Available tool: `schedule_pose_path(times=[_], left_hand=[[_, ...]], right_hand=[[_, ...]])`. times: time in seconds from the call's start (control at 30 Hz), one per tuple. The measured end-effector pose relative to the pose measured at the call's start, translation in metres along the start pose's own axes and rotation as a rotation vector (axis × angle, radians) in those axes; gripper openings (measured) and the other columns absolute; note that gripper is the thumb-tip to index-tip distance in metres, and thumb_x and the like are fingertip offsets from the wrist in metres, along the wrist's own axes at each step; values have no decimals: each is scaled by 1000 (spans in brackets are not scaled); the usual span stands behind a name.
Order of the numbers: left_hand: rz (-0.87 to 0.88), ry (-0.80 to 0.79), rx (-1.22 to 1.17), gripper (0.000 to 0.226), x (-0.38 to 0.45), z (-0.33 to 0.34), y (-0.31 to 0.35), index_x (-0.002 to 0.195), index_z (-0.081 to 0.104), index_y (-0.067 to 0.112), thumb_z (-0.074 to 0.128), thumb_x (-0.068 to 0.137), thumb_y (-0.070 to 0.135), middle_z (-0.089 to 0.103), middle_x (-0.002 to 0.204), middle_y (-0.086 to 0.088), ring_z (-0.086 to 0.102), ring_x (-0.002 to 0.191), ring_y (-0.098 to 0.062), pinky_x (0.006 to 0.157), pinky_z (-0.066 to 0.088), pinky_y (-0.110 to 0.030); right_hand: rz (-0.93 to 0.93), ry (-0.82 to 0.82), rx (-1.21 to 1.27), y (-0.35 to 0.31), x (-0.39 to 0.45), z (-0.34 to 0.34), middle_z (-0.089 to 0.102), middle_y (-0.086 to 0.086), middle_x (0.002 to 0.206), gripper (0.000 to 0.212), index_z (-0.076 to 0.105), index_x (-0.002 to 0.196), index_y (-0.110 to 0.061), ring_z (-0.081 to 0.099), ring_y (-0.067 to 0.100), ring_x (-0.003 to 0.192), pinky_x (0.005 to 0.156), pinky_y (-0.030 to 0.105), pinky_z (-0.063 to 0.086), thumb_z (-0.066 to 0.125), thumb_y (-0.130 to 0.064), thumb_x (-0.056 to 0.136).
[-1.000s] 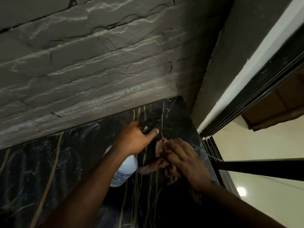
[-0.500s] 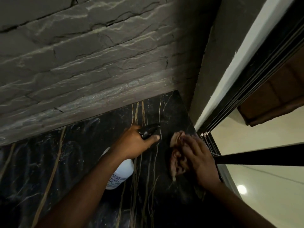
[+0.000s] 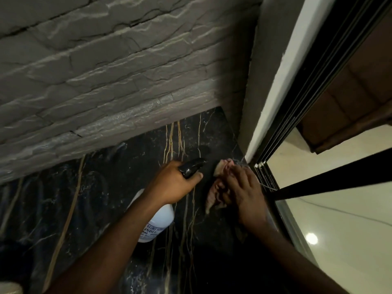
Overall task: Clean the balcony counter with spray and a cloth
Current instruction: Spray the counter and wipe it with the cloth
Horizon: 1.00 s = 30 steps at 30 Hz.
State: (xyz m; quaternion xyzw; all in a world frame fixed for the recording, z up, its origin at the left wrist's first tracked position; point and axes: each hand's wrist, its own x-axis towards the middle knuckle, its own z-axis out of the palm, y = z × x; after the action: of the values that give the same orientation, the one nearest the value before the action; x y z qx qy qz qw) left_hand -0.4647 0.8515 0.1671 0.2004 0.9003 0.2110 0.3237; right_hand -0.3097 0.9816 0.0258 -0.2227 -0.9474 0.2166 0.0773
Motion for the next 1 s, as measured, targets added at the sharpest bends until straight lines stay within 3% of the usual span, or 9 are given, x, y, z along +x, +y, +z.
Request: schedule_pose_path(times=[0.07,0.23,0.37,0.5,0.6,0.7,0.83,0.93,1.0], left_hand=[[3,-61,0,27,-6,6,-2,90,69,22,68,81,48,69,76,5,65,68,-9,57,47,-22],[-38,42,-58,32,-16,18,-4,89,68,18,71,77,48,64,69,3,62,62,-10,52,42,-22],[43,-133,-1,51,-31,28,-13,89,72,26,63,67,70,70,72,1,66,65,-12,65,56,-33],[42,-13,-61,36,-40,36,-15,90,72,20,69,77,53,71,77,-4,68,75,-21,67,54,-34],[58,-111,-3,26,-49,39,-14,73,67,29,68,77,55,64,69,8,65,74,-16,65,50,-28],[50,-46,-35,34,-52,38,-20,75,66,16,68,79,50,59,62,0,61,65,-20,59,43,-27],[89,-141,-2,39,-61,34,-31,84,70,15,68,78,53,63,63,-6,58,54,-14,56,44,-27],[67,-63,-35,32,-71,44,-33,81,68,17,68,78,49,62,62,-1,61,57,-18,54,46,-28],[81,-55,-67,28,-76,54,-32,82,68,21,68,79,48,61,63,7,60,60,-14,54,41,-24]], right_hand=[[50,44,53,-36,5,10,42,13,144,51,40,133,-26,34,42,132,103,59,34,43,-44,85],[-551,-81,32,-35,-81,15,45,7,140,41,48,129,-20,37,30,133,113,47,24,50,-36,91],[-172,13,34,25,-97,-13,39,10,146,51,47,132,-20,31,37,135,102,57,38,51,-44,87],[93,20,-2,-13,-52,-7,39,13,144,54,45,129,-21,28,41,133,102,61,34,43,-48,82],[-215,-47,8,-50,-87,13,42,11,145,50,43,133,-22,32,38,135,107,54,35,44,-41,87],[-516,-116,-27,-28,-140,0,42,6,144,43,46,131,-22,32,31,137,114,44,24,43,-42,93],[-212,-46,-23,17,-145,-17,33,5,148,50,42,135,-23,23,32,140,106,56,33,43,-48,92],[79,10,-47,-12,-115,-5,33,8,147,53,41,134,-24,23,36,137,106,55,26,42,-48,87],[85,51,-19,-42,-109,10,35,11,147,53,42,134,-22,24,39,137,107,58,27,45,-44,86]])
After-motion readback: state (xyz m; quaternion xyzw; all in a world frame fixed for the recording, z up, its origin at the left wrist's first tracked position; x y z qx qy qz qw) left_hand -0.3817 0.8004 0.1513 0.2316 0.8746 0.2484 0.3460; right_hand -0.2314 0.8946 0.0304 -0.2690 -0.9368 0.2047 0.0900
